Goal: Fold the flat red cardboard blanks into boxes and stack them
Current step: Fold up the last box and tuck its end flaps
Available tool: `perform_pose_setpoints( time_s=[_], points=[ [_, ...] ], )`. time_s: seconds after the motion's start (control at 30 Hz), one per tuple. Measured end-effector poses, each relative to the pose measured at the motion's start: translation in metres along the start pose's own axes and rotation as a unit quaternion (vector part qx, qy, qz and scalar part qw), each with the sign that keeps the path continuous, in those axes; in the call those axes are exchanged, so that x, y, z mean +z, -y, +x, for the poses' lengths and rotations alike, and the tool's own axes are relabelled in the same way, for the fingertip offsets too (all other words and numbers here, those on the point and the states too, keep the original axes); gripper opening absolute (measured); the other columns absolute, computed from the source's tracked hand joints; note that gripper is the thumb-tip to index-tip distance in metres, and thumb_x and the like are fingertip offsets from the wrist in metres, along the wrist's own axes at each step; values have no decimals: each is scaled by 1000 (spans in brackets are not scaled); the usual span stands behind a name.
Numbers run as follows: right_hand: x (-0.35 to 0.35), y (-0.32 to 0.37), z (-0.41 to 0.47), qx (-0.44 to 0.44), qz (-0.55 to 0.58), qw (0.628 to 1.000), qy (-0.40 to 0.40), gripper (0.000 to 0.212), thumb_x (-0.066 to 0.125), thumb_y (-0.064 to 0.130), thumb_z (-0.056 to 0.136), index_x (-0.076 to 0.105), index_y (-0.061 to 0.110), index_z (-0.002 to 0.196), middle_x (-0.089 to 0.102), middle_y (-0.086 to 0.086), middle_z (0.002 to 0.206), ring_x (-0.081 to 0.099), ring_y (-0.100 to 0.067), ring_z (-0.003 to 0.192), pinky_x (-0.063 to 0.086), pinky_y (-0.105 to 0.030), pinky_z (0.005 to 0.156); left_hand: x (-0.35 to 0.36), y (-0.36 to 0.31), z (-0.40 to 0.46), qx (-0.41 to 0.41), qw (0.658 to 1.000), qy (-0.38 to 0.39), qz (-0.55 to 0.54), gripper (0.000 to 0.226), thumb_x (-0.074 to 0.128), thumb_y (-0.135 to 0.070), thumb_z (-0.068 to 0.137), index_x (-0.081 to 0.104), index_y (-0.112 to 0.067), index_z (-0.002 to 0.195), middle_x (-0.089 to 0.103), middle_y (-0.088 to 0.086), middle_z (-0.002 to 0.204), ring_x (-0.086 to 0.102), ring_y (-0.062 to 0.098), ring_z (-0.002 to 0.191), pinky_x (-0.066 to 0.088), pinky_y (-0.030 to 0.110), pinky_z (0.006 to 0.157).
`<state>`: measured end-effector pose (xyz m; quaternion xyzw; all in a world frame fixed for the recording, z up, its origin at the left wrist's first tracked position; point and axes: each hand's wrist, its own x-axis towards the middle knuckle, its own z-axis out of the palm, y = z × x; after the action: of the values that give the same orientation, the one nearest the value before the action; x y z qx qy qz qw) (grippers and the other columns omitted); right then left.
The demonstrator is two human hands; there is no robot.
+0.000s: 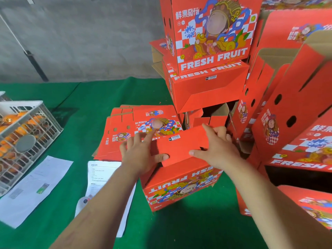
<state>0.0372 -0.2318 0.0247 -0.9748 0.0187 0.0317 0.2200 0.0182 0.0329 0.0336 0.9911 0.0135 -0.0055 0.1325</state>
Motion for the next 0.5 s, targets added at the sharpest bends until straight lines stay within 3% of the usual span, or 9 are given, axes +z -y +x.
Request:
perform_pose_setpoints(
  time_s=[0.07,0.1,0.17,0.23,0.3,0.37,0.4,0.43,0.5],
  points=[
    [3,9,2,41,-38,998,-19,108,72,82,63,20,44,150,26,1,132,38,-30,125,47,-45,89,6,-11,-1,-82,995,-42,28,107,64,-90,66,23,-51,157,33,2,151,35,32,139,27,55,111],
    [4,13,4,57,-45,997,-13,109,72,83,62,19,44,148,26,-1,133,38,-31,125,47,-45,88,9,-11,-2,-83,995,-58,-7,107,71,-85,65,26,-50,156,33,2,148,37,31,137,31,54,109],
    [3,18,8,81,-62,995,8,114,71,87,60,14,45,149,24,-3,135,38,-33,127,46,-45,86,11,-5,0,-53,980,-62,-181,106,88,-63,68,34,-41,156,34,3,140,43,28,134,38,44,110],
    [2,18,11,94,-72,993,19,121,66,92,59,6,44,153,24,-5,140,39,-35,129,45,-45,85,10,0,-1,-58,939,-79,-329,97,91,-42,74,38,-31,155,35,2,133,45,20,127,35,28,107],
    [0,17,9,93,-68,993,15,120,52,98,64,1,42,157,25,-8,146,40,-39,132,46,-48,91,10,-3,-3,-138,897,-96,-410,92,86,-52,76,40,-28,152,44,4,134,47,19,127,36,29,110],
    [-1,11,4,98,-32,995,5,111,35,99,71,3,39,160,26,-9,153,40,-41,136,43,-50,98,14,-3,-8,-252,810,-38,-528,89,71,-71,78,47,-25,150,57,15,140,59,32,127,48,44,109],
    [-4,6,0,106,-3,994,1,109,34,97,73,8,37,161,28,-9,155,42,-41,136,42,-50,101,13,-2,-14,-277,738,36,-614,81,62,-76,84,56,-23,146,63,18,138,66,37,122,56,48,99],
    [-8,0,-6,112,27,993,0,106,37,94,74,19,34,159,32,-11,154,44,-41,136,41,-48,103,10,-3,-23,-276,666,122,-683,76,50,-80,89,67,-22,137,69,19,132,71,38,114,62,47,86],
    [-18,-12,-18,104,72,992,-4,96,34,93,72,53,25,138,50,-17,137,53,-39,126,42,-45,101,6,-7,-33,-248,599,174,-741,74,36,-80,95,78,-25,122,75,16,121,75,35,104,64,45,70]
  ],
)
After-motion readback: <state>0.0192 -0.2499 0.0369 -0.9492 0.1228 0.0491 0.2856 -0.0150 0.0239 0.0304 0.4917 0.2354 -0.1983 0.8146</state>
